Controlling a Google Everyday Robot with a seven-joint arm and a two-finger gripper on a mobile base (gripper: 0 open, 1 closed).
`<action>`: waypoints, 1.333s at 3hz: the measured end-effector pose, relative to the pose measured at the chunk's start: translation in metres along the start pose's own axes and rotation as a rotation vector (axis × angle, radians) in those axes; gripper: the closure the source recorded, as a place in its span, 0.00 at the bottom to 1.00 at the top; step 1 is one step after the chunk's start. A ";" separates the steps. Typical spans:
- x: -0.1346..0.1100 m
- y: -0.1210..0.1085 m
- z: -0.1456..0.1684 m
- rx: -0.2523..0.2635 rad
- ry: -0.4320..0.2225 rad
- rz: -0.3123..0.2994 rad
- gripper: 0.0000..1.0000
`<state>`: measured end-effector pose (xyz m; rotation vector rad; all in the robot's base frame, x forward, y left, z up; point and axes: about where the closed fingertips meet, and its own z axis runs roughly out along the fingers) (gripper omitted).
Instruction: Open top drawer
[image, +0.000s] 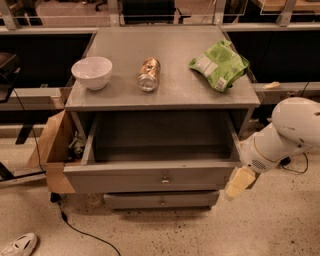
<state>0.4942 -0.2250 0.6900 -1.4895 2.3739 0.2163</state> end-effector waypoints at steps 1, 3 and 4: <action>0.007 0.005 0.002 -0.017 0.022 -0.004 0.08; 0.028 0.030 0.004 -0.097 0.074 -0.014 0.29; 0.032 0.034 0.002 -0.119 0.090 -0.027 0.52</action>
Offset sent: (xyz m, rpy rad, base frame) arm -0.0429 -0.0105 -0.0179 -0.0265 0.1203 0.0331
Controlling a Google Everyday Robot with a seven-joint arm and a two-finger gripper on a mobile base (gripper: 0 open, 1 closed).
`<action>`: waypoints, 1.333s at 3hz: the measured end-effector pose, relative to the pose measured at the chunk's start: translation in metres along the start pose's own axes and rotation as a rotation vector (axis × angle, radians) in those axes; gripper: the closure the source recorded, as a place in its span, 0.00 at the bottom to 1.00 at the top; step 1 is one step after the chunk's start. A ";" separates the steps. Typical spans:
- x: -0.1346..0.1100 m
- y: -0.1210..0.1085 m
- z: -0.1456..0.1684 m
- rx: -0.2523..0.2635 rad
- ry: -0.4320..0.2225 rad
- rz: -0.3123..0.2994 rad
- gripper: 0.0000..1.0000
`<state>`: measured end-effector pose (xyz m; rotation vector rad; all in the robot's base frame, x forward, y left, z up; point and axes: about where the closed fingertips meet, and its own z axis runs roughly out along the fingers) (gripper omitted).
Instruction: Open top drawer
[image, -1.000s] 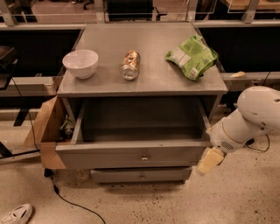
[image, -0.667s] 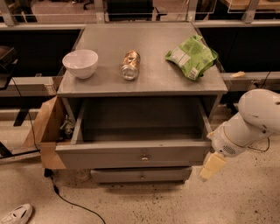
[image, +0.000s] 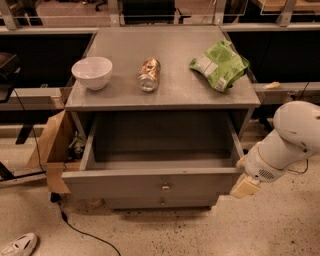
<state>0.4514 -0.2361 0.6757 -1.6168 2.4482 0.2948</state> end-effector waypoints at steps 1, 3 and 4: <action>-0.002 0.000 -0.006 0.000 0.000 0.000 0.76; -0.001 0.001 -0.006 -0.013 0.008 -0.015 0.00; -0.007 0.009 -0.004 -0.041 0.005 -0.040 0.00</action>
Offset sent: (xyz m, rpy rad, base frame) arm -0.0020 0.0024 0.0048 -0.0174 0.0297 0.0556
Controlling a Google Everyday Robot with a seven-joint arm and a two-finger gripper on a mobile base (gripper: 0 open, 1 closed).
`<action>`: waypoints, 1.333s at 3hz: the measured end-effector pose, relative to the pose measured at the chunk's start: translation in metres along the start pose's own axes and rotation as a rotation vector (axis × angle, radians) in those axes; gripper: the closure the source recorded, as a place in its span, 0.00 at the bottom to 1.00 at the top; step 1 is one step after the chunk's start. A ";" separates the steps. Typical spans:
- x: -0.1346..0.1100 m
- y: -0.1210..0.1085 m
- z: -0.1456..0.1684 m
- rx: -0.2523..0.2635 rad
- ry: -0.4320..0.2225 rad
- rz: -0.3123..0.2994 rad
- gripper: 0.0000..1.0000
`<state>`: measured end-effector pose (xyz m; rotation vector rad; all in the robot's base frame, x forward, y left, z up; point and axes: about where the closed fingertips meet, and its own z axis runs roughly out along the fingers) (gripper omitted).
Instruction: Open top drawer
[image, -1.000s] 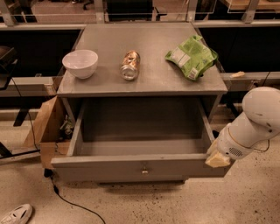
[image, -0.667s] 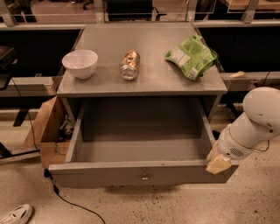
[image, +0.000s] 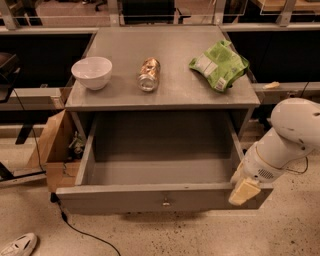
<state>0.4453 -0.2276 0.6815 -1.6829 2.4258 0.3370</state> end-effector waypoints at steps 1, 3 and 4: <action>-0.001 0.001 -0.002 -0.001 0.000 -0.001 0.00; 0.027 0.043 -0.016 -0.081 -0.073 -0.097 0.00; 0.041 0.074 -0.018 -0.180 -0.098 -0.155 0.00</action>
Offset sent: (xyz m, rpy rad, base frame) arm -0.0612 -0.0150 0.0243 0.1231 -0.0193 0.1357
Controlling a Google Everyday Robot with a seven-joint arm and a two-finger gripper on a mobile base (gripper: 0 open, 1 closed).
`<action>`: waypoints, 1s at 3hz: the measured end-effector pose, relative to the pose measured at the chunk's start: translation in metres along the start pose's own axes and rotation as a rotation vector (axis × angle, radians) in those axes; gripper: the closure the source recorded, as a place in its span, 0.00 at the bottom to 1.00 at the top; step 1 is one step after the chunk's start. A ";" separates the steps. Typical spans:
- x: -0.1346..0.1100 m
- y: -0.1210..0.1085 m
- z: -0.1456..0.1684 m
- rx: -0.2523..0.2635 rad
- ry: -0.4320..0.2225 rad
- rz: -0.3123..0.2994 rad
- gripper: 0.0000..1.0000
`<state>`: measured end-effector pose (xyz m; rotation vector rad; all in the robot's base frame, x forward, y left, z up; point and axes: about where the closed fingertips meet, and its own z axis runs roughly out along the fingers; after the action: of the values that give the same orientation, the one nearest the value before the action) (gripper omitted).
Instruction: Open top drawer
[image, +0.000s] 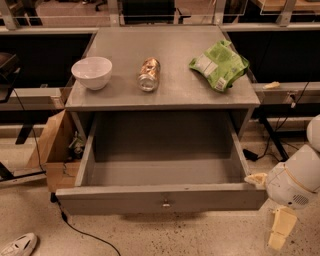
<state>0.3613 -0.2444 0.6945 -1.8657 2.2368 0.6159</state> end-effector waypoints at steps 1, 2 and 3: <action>0.000 0.000 0.000 0.000 0.000 0.000 0.00; -0.004 -0.006 0.008 0.021 0.007 0.000 0.00; -0.013 -0.017 0.022 0.042 0.014 0.002 0.19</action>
Offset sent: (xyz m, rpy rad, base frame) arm 0.0135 0.0127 -0.0142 -0.0252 -0.0477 -0.0201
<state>0.3772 -0.2257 0.6762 -1.8544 2.2423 0.5531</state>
